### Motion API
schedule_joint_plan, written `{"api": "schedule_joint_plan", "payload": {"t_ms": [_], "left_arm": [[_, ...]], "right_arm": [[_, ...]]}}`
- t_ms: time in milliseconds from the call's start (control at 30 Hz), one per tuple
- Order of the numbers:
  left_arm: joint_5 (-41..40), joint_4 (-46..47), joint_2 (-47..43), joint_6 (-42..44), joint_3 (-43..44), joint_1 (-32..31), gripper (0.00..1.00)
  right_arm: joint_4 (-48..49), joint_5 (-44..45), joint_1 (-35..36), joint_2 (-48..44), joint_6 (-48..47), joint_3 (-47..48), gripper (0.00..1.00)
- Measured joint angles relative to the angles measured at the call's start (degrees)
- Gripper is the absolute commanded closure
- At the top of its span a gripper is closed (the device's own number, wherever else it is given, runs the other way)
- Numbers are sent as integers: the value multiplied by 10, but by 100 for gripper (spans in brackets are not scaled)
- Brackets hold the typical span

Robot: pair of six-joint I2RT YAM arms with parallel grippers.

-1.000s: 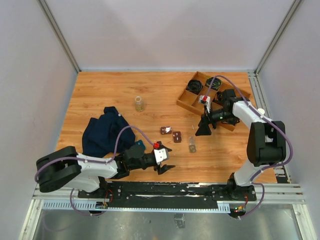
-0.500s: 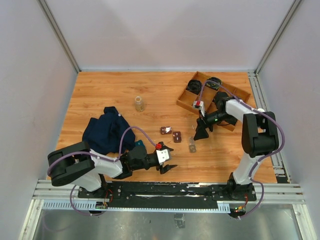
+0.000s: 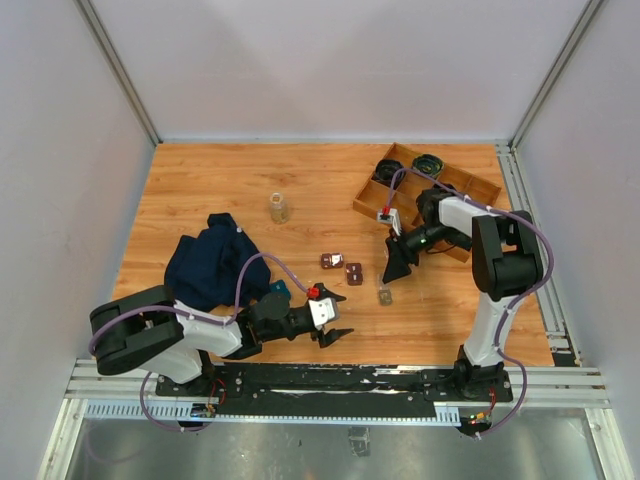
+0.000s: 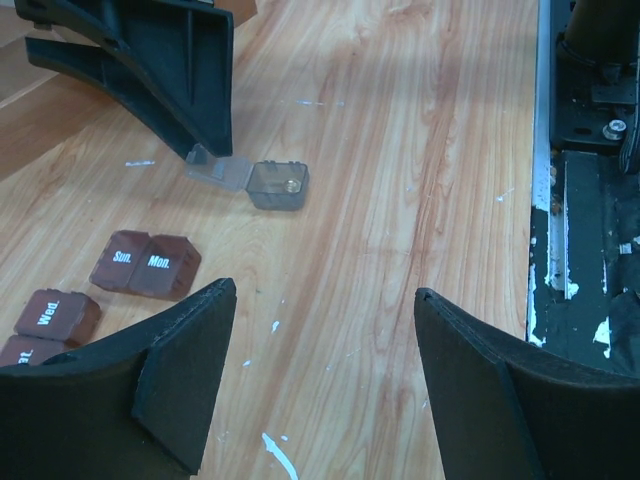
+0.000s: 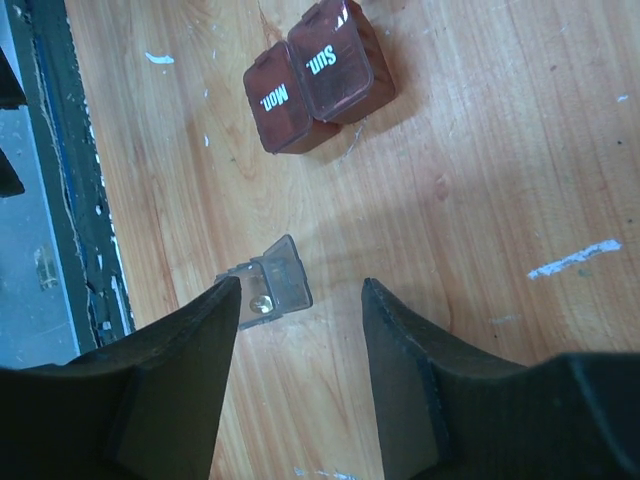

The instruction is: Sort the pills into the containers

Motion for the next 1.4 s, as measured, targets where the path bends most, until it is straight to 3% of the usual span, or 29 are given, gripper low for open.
{"api": "schedule_joint_plan", "payload": {"t_ms": [333,767,1133,1400], "left_arm": [[-4,3,-13,-4,-8,0,24],[-12,3,-31,-13,-20,0,24],[-25,22,-88,-42,-45,0,19],[-65,83,-176,-84,-90,0,16]], "right_arm": [[-34,-20,0,23,-9,15,68],[-60,-49,0,34,-29,21,99],[-103,-96,0,22,-42,21,99],[-88,-141,-1,-115,23,19,99]]}}
